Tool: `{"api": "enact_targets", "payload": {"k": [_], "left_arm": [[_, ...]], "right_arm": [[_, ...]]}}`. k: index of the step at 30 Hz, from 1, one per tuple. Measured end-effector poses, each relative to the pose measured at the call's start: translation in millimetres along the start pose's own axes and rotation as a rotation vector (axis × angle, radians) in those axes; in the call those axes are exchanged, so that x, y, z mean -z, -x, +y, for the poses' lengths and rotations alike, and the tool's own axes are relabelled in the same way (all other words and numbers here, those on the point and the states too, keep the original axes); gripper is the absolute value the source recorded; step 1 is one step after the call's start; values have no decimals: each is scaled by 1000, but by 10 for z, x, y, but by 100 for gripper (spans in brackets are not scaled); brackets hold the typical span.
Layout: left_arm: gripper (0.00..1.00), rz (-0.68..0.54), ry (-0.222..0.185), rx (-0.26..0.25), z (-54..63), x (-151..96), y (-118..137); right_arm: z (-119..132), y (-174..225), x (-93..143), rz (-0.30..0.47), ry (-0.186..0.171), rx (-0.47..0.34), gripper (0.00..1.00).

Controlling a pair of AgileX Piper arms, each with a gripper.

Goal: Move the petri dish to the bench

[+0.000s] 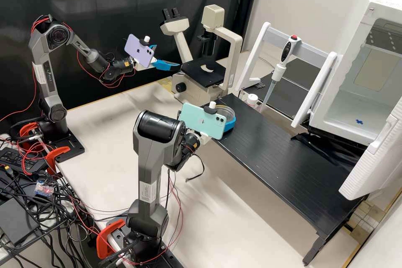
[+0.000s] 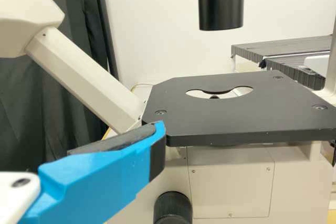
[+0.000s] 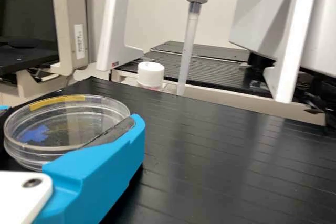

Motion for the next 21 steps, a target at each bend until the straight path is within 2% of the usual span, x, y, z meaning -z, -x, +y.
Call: {"api": "enact_targets", "payload": {"k": [12,17,21], "left_arm": [[100,0,0,0,0,0,0],[100,0,0,0,0,0,0],[100,0,0,0,0,0,0]], "right_arm": [[-19,226,136,60,99,-12,100],[135,457,239,118,98,-60,100],[298,639,299,156,62,-130,100]]}}
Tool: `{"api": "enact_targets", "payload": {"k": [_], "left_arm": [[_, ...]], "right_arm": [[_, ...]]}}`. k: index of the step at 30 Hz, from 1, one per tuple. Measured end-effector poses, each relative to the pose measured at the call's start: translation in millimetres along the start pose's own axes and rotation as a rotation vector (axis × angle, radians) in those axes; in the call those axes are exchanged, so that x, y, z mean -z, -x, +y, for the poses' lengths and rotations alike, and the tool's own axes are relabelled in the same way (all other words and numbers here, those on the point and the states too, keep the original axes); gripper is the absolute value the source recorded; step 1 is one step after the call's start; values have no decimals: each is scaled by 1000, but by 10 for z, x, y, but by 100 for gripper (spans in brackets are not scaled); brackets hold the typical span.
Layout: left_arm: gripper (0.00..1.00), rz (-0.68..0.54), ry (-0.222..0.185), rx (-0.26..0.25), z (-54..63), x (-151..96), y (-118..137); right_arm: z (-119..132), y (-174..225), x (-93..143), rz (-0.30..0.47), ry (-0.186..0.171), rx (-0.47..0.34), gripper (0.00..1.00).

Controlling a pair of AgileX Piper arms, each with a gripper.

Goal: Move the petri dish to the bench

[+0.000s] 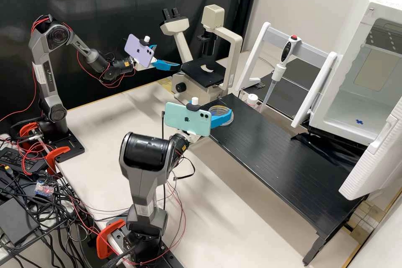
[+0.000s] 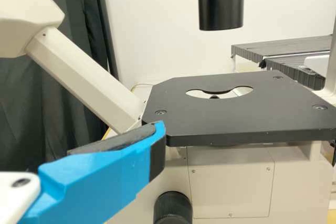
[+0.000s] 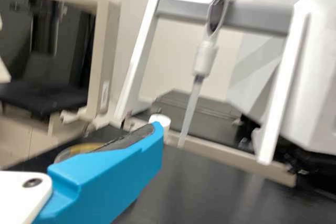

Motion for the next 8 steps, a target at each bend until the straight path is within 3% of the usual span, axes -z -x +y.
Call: {"api": "enact_targets", "payload": {"k": [5,8], "left_arm": [[100,0,0,0,0,0,0],[100,0,0,0,0,0,0]], "right_arm": [[190,175,10,28,-46,-75,100],[288,261,-8,54,-95,-122,100]]}}
